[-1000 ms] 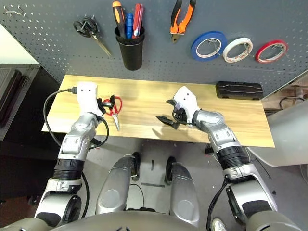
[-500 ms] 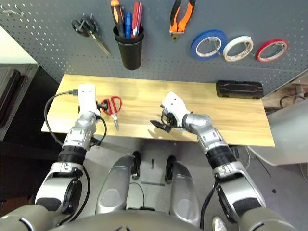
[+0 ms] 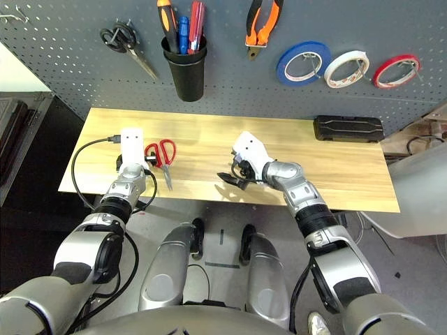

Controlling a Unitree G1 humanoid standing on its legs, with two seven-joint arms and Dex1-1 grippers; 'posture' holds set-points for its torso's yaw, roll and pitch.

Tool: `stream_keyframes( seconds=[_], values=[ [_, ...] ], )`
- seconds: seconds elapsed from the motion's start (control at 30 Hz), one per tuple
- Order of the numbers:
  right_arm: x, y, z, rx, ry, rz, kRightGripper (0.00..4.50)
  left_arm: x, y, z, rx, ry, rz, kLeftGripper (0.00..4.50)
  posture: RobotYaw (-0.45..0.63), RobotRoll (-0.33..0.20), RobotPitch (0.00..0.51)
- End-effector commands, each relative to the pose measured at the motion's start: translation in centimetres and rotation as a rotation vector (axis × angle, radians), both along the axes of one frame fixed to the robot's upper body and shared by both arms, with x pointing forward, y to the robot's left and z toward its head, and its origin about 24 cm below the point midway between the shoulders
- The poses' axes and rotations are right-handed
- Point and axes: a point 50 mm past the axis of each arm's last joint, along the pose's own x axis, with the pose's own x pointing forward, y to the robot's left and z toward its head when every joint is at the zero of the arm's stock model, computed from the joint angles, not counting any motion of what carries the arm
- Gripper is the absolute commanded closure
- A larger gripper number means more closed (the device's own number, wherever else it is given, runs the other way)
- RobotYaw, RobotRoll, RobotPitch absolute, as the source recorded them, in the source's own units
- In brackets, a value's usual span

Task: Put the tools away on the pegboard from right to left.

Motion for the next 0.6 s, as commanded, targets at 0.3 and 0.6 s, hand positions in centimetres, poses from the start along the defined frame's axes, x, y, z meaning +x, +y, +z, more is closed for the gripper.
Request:
stream_keyframes(
  seconds=[0.3,0.6],
  values=[
    [-0.5,-0.2,-0.9,-0.029,0.021,0.041,0.00,-0.7,-1.0,-1.4,-0.067,0.029,-0.012,2.93,0.17,0.000,0.298],
    [0.1,-0.1,-0.6,-0.024,-0.010,0.059,0.00,-0.1,-1.0,1.0,-0.126,-0.134,0.060,4.49,0.20,0.000,0.280]
  ],
)
